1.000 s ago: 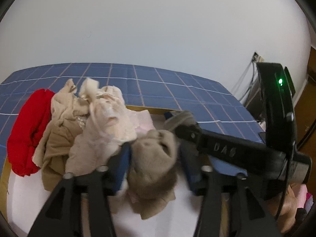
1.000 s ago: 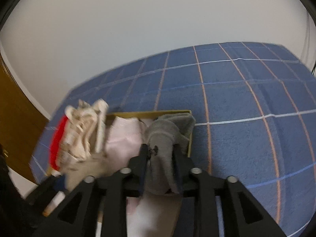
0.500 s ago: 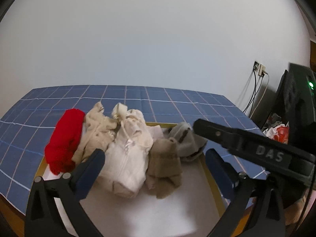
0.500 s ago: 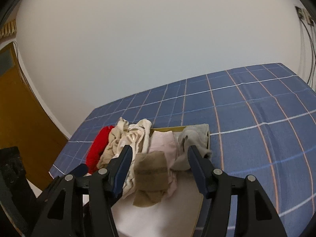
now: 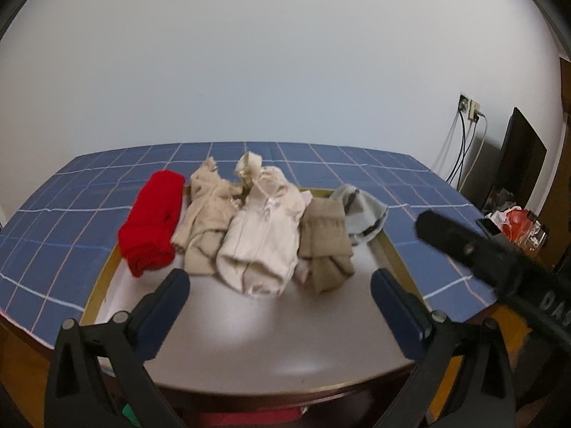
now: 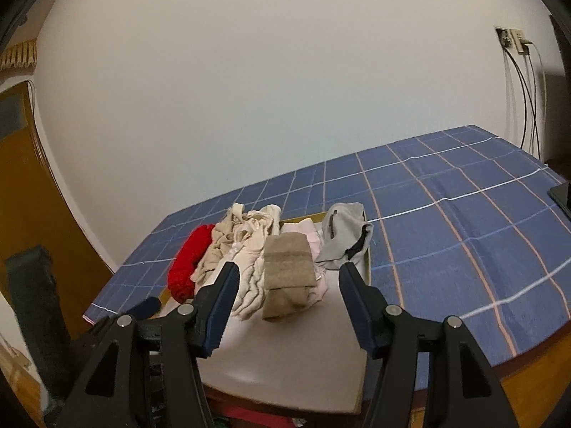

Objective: Take underwear out of drawer
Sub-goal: 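Move both tools back down toward the open drawer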

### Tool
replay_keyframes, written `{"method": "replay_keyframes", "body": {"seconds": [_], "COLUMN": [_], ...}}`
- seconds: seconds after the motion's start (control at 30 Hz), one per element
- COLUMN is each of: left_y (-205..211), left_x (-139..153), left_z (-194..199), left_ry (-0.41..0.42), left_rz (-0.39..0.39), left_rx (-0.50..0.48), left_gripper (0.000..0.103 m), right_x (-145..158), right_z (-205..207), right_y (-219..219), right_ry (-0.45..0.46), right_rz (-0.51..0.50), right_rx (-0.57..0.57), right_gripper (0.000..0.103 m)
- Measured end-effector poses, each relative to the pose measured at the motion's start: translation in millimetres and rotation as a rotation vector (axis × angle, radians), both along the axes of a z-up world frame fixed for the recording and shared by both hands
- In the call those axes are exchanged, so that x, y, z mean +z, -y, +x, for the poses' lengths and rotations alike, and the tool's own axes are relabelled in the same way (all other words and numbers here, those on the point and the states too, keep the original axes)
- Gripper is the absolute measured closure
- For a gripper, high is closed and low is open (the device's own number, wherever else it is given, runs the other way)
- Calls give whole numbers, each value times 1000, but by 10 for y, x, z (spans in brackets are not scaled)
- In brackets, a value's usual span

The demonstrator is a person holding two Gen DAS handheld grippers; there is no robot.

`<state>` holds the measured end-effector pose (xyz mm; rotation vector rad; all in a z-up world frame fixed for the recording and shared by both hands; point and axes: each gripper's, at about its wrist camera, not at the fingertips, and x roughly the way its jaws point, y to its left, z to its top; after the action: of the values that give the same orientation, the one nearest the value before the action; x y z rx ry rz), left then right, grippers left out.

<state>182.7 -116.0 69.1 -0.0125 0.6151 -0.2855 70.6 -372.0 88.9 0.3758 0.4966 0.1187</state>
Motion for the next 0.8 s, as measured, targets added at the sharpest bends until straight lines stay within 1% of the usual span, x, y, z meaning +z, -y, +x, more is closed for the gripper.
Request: {"method": "replay_keyframes", "body": {"seconds": [0.13, 0.3, 0.4, 0.47, 0.67, 0.8], "left_y": [-78, -157, -219, -250, -332, -396], "left_x": [-68, -140, -176, -201, -274, -342], "left_z": [-75, -210, -293, -347, -545, -631], "left_ry": [-8, 6, 5, 0, 12, -4], "left_rz": [16, 49, 56, 63, 123, 128], "left_rx": [5, 2, -6, -21, -38, -44], "left_gripper": [0, 0, 0, 0, 0, 0], "right_x": [-15, -58, -89, -132, -262, -341], "right_z": [-129, -281, -391, -449, -613, -720], "right_y": [-44, -109, -121, -146, -211, -248], "right_ry": [9, 4, -4, -20, -56, -79], "right_rz": [4, 11, 25, 33, 37, 63], "right_rx": [-21, -8, -6, -1, -1, 4], "right_gripper": [42, 42, 42, 42, 42, 42]}}
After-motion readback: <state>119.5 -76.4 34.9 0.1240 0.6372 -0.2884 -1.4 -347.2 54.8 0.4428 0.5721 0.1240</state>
